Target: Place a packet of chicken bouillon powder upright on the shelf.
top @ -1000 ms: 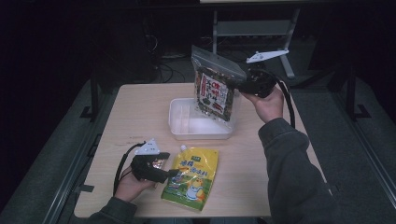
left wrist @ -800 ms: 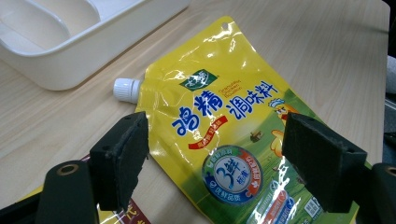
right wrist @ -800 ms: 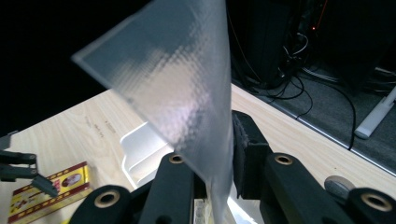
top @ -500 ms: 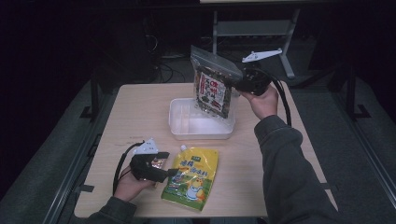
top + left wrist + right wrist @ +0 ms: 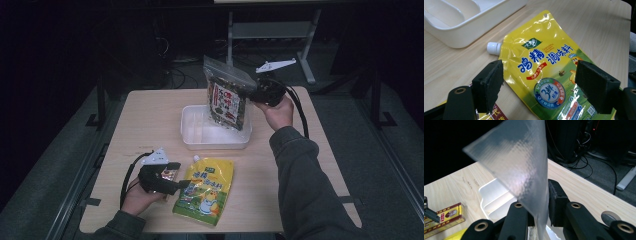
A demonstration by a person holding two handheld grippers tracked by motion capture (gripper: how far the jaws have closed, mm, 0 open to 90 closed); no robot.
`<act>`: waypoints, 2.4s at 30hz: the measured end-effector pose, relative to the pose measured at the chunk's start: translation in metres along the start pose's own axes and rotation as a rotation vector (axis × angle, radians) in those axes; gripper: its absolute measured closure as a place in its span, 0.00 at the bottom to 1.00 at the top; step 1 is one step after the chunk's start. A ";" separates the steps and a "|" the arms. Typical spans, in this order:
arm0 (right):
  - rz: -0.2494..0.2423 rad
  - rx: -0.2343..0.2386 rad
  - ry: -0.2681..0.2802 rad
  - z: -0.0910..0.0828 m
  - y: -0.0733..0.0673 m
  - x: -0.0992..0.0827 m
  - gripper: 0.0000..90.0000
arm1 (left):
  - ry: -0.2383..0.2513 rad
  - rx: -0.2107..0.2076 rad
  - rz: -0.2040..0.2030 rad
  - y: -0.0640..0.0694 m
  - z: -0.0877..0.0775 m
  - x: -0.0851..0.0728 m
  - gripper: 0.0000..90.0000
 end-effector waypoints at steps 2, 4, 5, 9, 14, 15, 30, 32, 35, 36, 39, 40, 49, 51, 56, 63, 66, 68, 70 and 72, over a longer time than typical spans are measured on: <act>0.002 -0.003 -0.002 0.001 0.001 -0.002 0.87 | 0.000 0.001 0.000 0.000 0.000 0.000 0.25; 0.006 -0.003 -0.003 0.001 0.001 -0.004 0.87 | 0.001 0.001 -0.002 -0.001 -0.001 0.000 0.25; 0.011 -0.004 -0.002 0.002 0.002 -0.006 0.87 | 0.002 0.001 -0.002 -0.001 -0.001 0.000 0.25; 0.019 -0.004 -0.003 0.002 0.003 -0.009 0.87 | 0.001 0.003 -0.002 -0.001 -0.001 0.000 0.25; 0.019 -0.011 -0.013 0.002 0.003 -0.011 0.87 | 0.001 0.005 -0.004 -0.002 -0.002 -0.001 0.25; 0.020 -0.011 -0.015 0.002 0.003 -0.012 0.87 | 0.005 0.006 -0.005 -0.002 -0.002 0.000 0.25; 0.049 -0.016 -0.029 0.005 0.007 -0.026 0.86 | -0.001 0.008 -0.005 -0.004 -0.003 -0.002 0.25; 0.057 -0.012 -0.027 0.004 0.009 -0.028 0.86 | -0.002 0.009 -0.006 -0.004 -0.003 -0.002 0.25; 0.061 -0.015 -0.030 0.003 0.011 -0.029 0.85 | -0.003 0.008 -0.005 -0.004 -0.002 -0.002 0.25; 0.064 -0.015 -0.033 0.003 0.011 -0.030 0.84 | -0.003 0.009 -0.005 -0.004 -0.002 -0.002 0.25; 0.068 -0.021 -0.028 0.003 0.012 -0.030 0.80 | -0.003 0.010 -0.004 -0.004 -0.003 -0.002 0.25; 0.068 -0.021 -0.028 0.003 0.012 -0.030 0.80 | -0.003 0.010 -0.004 -0.004 -0.003 -0.002 0.25; 0.109 -0.027 -0.018 -0.008 0.016 -0.032 0.68 | -0.008 0.013 -0.003 -0.004 -0.002 -0.003 0.25; 0.116 -0.026 -0.019 -0.013 0.015 -0.034 0.65 | -0.010 0.013 -0.003 -0.004 -0.002 -0.003 0.25; 0.126 -0.022 -0.024 -0.021 0.015 -0.038 0.63 | -0.007 0.016 -0.005 -0.004 -0.002 -0.003 0.25; 0.145 -0.020 -0.020 -0.033 0.015 -0.043 0.60 | -0.012 0.019 -0.002 -0.004 -0.002 -0.003 0.24; 0.144 -0.018 -0.013 -0.035 0.015 -0.044 0.59 | -0.013 0.019 -0.002 -0.004 -0.001 -0.003 0.24; 0.147 -0.014 -0.017 -0.038 0.013 -0.048 0.59 | -0.016 0.018 -0.001 -0.003 -0.001 -0.004 0.24; 0.149 -0.014 -0.019 -0.040 0.013 -0.049 0.59 | -0.015 0.017 0.000 -0.003 -0.001 -0.004 0.24; 0.158 -0.008 -0.024 -0.043 0.012 -0.053 0.58 | -0.015 0.019 0.001 -0.003 -0.001 -0.004 0.24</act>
Point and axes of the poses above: each handheld gripper's, and its own axes: z roughly forward along the jaws, x roughly out of its top, y roughly to its right, the point moved 8 cm from there along z, roughly forward along the jaws, and after that the axes turned 10 degrees about y, right-handed, at the moved point
